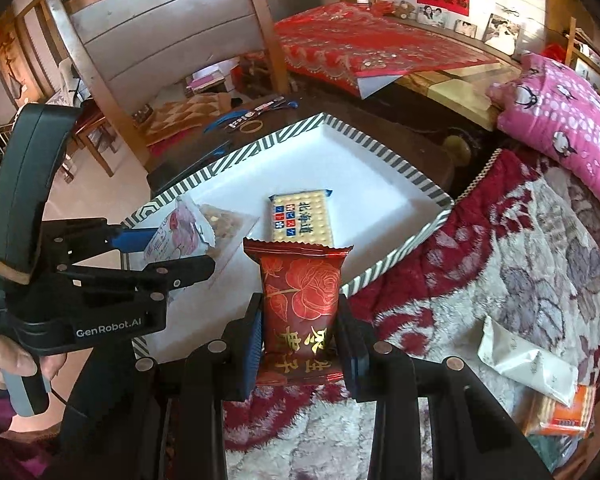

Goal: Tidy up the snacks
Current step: 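Carry the pastry packet and red candy over the striped tray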

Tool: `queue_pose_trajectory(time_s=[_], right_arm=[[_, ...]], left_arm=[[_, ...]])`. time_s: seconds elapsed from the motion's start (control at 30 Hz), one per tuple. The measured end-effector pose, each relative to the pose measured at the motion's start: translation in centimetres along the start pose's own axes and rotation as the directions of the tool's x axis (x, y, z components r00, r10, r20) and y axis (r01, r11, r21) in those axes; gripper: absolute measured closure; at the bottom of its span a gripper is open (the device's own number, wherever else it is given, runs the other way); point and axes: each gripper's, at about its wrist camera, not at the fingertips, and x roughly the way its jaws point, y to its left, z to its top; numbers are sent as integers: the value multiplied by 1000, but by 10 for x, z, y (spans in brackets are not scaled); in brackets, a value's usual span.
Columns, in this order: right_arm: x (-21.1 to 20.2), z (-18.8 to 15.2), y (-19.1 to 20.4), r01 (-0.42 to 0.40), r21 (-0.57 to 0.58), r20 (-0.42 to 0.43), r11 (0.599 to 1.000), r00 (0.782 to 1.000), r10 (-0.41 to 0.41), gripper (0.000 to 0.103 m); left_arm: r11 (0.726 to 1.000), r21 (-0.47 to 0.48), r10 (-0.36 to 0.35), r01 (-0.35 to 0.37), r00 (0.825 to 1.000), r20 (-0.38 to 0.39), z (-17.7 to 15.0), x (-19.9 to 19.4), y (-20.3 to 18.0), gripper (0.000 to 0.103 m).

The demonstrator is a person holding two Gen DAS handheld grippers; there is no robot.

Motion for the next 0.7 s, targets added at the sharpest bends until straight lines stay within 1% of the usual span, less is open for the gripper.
queue_pose_trajectory(time_s=[0.4,0.53,0.7], right_arm=[[25,18,12,-23,-34,-32,999,999,22,67],[38,24,17,-33,-47,-54,998,998,31,67],[53,29,21,-48,-48,-79,998,996,44,67]], left_arm=[[999,-49,9,-10,1000,-16,-3,7,18,52],[997,-76,3,-6,1000,-30,-4,11,27,52],[996,-86,9,-12,999,-39,-3,16,33,52]])
